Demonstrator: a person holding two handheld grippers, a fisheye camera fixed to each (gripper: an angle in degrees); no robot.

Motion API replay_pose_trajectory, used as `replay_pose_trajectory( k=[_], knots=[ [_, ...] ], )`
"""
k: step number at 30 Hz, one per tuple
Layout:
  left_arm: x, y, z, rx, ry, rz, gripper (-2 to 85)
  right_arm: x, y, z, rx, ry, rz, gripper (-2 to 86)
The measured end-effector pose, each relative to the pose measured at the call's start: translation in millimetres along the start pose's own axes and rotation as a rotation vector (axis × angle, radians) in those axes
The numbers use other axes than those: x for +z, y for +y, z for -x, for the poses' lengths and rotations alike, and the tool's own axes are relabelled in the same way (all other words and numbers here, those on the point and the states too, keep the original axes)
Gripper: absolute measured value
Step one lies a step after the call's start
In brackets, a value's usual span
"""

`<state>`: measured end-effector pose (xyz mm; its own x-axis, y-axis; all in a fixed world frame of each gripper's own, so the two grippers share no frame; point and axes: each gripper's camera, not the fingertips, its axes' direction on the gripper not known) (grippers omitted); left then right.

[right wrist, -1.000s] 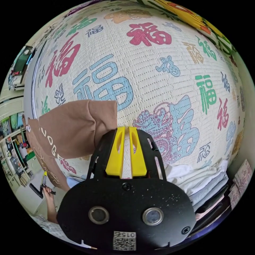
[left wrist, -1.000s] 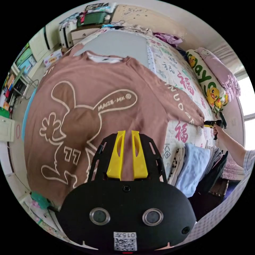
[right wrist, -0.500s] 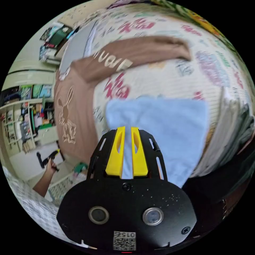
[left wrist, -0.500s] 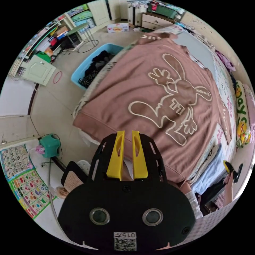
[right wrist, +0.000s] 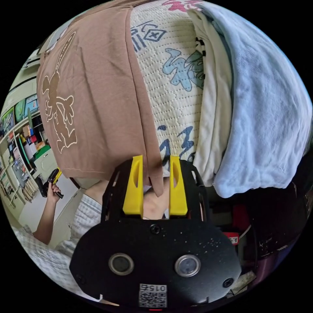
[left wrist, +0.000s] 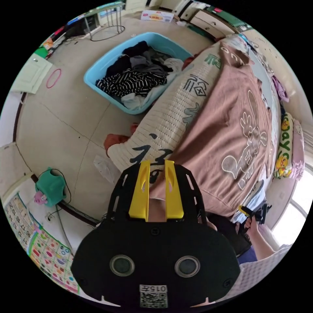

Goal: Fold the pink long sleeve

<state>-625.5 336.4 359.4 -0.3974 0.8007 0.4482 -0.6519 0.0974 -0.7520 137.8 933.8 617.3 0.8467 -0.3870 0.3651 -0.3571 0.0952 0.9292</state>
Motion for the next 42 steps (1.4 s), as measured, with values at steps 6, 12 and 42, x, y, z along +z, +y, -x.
replay_pose_trajectory(
  k=[6,12,42],
  knots=[
    [50.5,-41.2,-6.1,0.107,0.05,0.082,6.1,31.8,-9.5,18.0,0.059,-0.001,0.034,11.6],
    [82.9,-66.9,-17.6,0.186,0.079,0.102,-0.3,36.8,-21.4,31.3,-0.023,0.063,0.057,3.7],
    [194.5,-145.7,-136.2,0.19,-0.111,0.128,-0.5,113.6,-111.3,69.3,-0.069,0.119,0.232,5.5]
  ],
)
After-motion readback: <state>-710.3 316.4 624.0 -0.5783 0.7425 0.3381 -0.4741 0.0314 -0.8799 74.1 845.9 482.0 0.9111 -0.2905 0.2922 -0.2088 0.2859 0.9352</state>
